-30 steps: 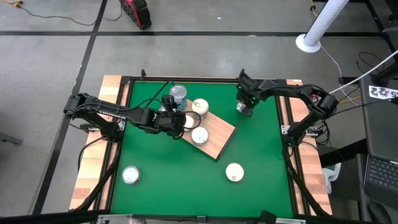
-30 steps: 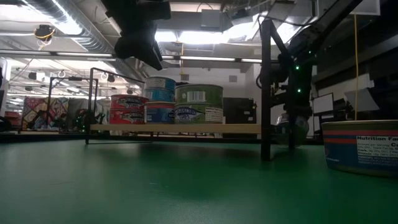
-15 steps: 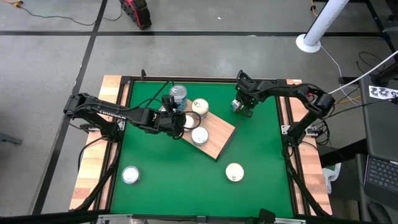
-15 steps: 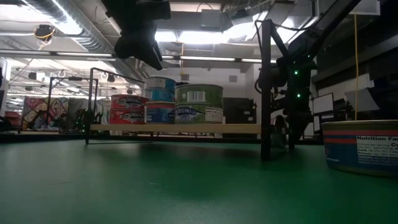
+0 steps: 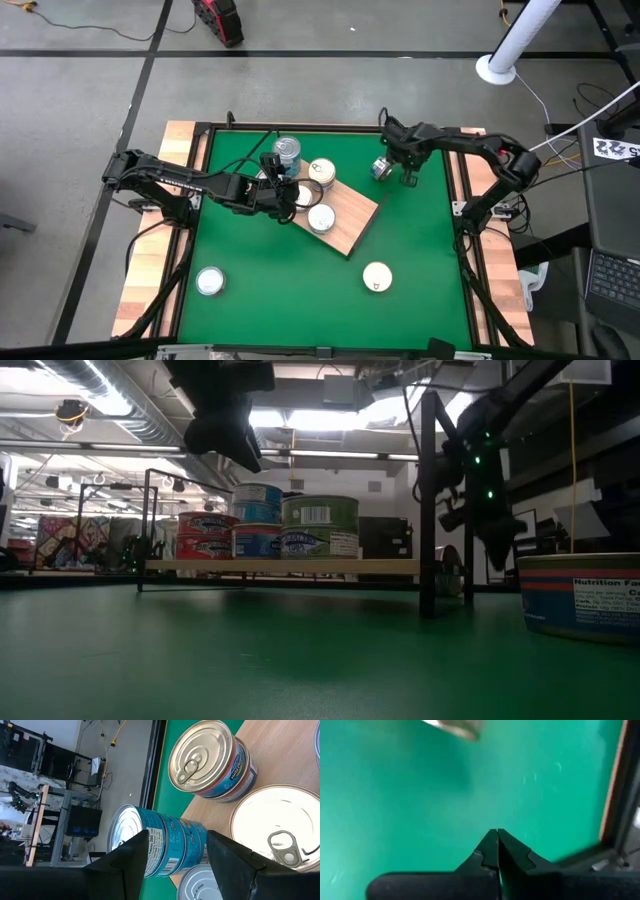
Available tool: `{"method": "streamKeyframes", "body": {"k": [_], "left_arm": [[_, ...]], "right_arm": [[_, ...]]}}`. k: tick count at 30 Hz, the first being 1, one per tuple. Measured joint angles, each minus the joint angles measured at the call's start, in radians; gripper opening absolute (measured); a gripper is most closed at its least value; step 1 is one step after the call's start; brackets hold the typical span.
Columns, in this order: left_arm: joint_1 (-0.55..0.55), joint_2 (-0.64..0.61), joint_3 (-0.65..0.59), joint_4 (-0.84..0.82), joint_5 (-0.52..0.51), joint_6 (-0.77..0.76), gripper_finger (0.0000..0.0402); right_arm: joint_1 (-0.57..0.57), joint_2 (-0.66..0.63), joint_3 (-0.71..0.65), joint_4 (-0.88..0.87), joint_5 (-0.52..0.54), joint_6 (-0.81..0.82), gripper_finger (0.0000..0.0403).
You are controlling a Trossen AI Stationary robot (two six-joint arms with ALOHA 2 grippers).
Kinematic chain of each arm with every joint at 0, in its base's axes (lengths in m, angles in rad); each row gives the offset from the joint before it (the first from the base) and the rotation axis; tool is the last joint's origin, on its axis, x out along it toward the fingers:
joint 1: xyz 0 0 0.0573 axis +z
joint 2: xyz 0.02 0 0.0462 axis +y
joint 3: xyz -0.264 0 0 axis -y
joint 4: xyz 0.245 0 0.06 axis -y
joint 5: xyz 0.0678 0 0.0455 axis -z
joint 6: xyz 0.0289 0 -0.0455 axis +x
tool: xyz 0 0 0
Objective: Stack canned seafood by type on shelf
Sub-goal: Stack the blue and pink tuna can on top of the blue and pink tuna can on the shelf
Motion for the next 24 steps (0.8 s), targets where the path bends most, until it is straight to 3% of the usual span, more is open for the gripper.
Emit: {"method": "streamKeyframes", "body": {"k": [6, 14, 20, 24], "left_arm": [[0.000, 0.000, 0.000, 0.000, 0.000, 0.003, 0.0196], [0.000, 0.000, 0.000, 0.000, 0.000, 0.002, 0.0196], [0.000, 0.000, 0.000, 0.007, 0.000, 0.006, 0.0196], [-0.005, 0.000, 0.000, 0.008, 0.000, 0.009, 0.0196]], "right_arm": [[0.000, -0.009, 0.160, -0.193, -0.001, -0.001, 0.0007], [0.001, -0.010, 0.341, -0.228, -0.001, -0.004, 0.0008], [0.001, -0.010, 0.398, -0.235, 0.000, -0.004, 0.0009], [0.001, -0.010, 0.399, -0.247, 0.005, -0.005, 0.0036]]}}
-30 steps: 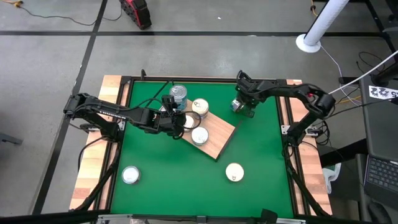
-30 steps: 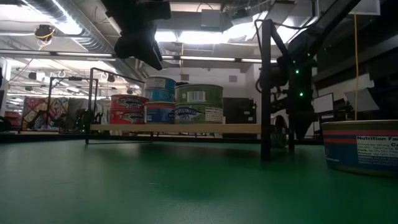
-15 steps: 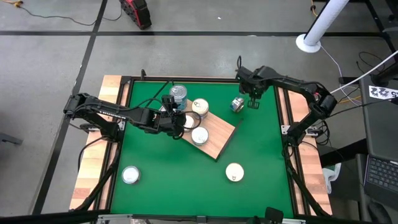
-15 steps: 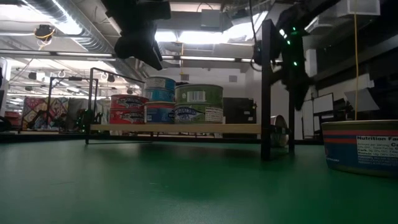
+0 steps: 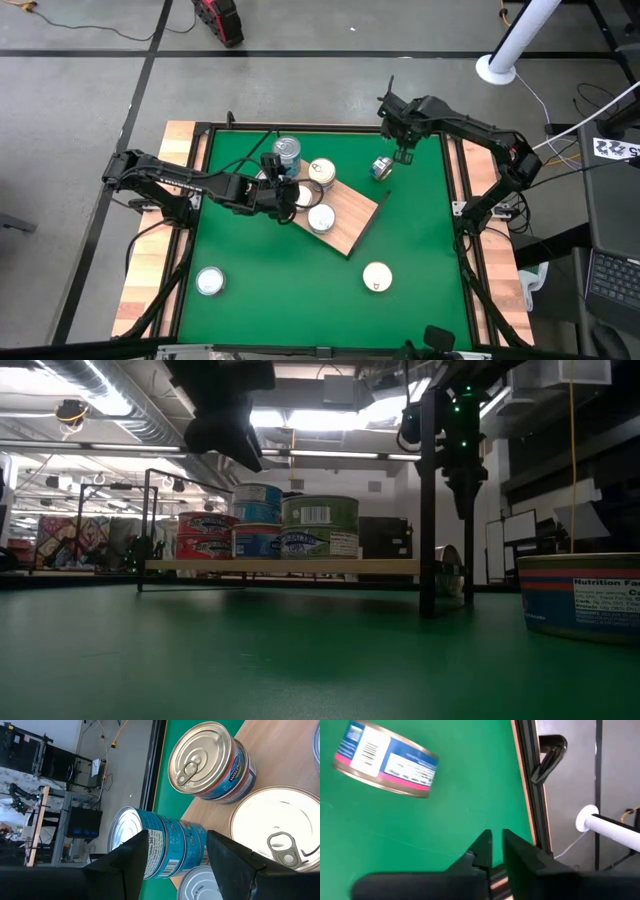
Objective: Stack canned seafood by type on shelf
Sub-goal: Stack the blue and pink tuna can on top of the blue and pink tuna can on the shelf
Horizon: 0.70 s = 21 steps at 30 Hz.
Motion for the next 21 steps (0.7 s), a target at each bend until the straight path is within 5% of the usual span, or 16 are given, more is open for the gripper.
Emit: {"method": "streamKeyframes", "body": {"k": [6, 12, 21], "left_arm": [[-0.006, 0.000, 0.000, 0.000, 0.000, 0.007, 0.0196], [-0.006, 0.000, 0.000, 0.000, 0.000, 0.001, 0.0196], [-0.006, 0.000, 0.000, 0.000, 0.000, -0.002, 0.0196]], "right_arm": [[0.000, 0.000, 0.000, -0.003, 0.049, -0.032, 0.0131], [0.000, 0.000, 0.000, -0.003, 0.054, -0.244, 0.0227], [0.000, 0.000, 0.000, -0.001, -0.082, -0.534, 0.0289]]}}
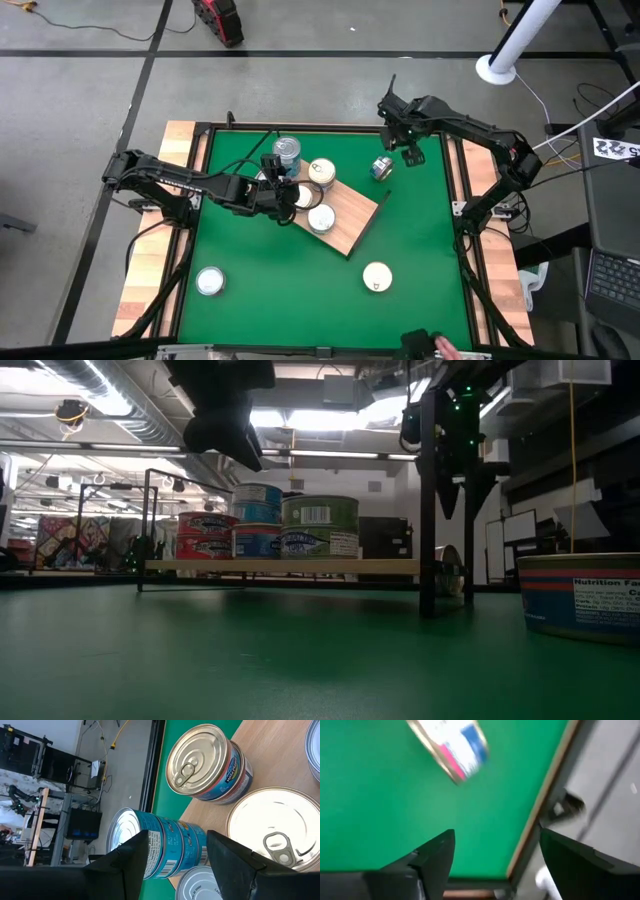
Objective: Stack canned seafood by type on shelf
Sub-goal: Stack the blue and pink tuna can on top of the blue and pink tuna can on the shelf
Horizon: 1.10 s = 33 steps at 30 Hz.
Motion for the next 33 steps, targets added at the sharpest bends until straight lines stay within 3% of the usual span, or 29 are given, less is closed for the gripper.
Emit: {"method": "streamKeyframes", "body": {"k": [6, 9, 18, 33], "left_arm": [[0.000, 0.000, 0.000, 0.000, 0.000, -0.005, 0.0196], [0.000, 0.000, 0.000, 0.000, 0.000, -0.006, 0.0196], [0.000, 0.000, 0.000, -0.001, 0.000, -0.007, 0.0196], [0.000, 0.000, 0.000, -0.001, 0.000, -0.007, 0.0196]], "right_arm": [[0.000, 0.000, 0.000, 0.024, -0.234, -0.104, 0.0292], [0.000, 0.000, 0.000, 0.065, -0.289, -0.124, 0.0292], [0.000, 0.000, -0.026, 0.083, -0.361, -0.148, 0.0292], [0.000, 0.001, -0.155, 0.209, -0.362, -0.207, 0.0292]]}}
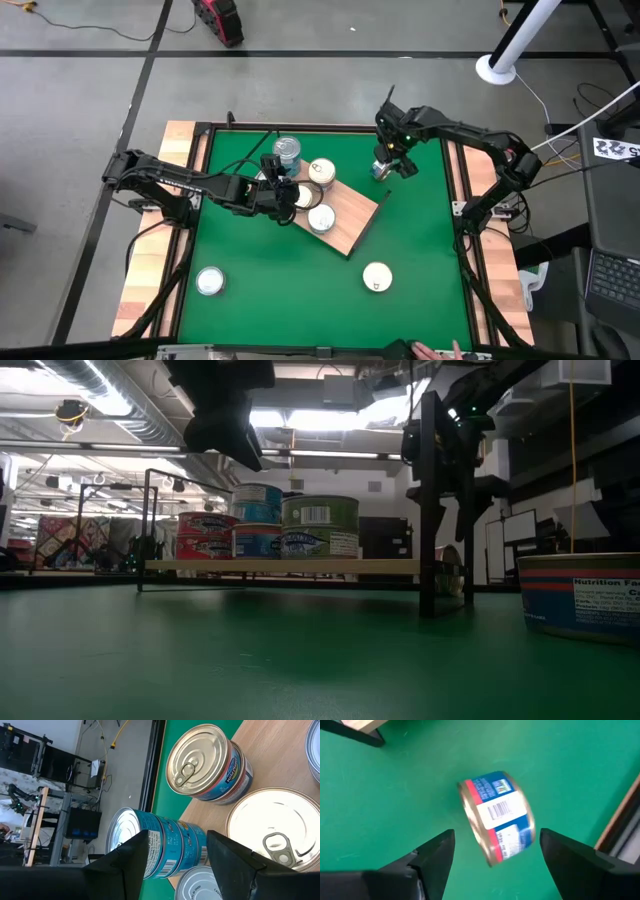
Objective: Stack canned seafood by type on shelf
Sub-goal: Stack the blue and pink tuna can on top of the blue and pink tuna can on the shelf
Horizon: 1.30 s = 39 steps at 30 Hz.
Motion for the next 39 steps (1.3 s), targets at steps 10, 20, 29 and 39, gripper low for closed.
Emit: {"method": "streamKeyframes", "body": {"k": [10, 20, 29, 39], "left_arm": [[0.000, 0.000, 0.000, 0.000, 0.000, 0.000, 0.0196], [0.000, 0.000, 0.000, 0.000, 0.000, 0.000, 0.0196], [0.000, 0.000, 0.000, 0.000, 0.000, 0.000, 0.0196], [0.000, 0.000, 0.000, 0.000, 0.000, 0.000, 0.0196]], "right_arm": [[0.000, 0.000, -0.068, 0.119, 0.000, -0.002, 0.0292], [0.000, 0.000, -0.125, 0.137, 0.000, -0.002, 0.0292], [0.000, 0.000, -0.131, 0.158, -0.011, 0.039, 0.0292], [-0.001, 0.017, -0.139, 0.164, -0.041, 0.097, 0.0292]]}}
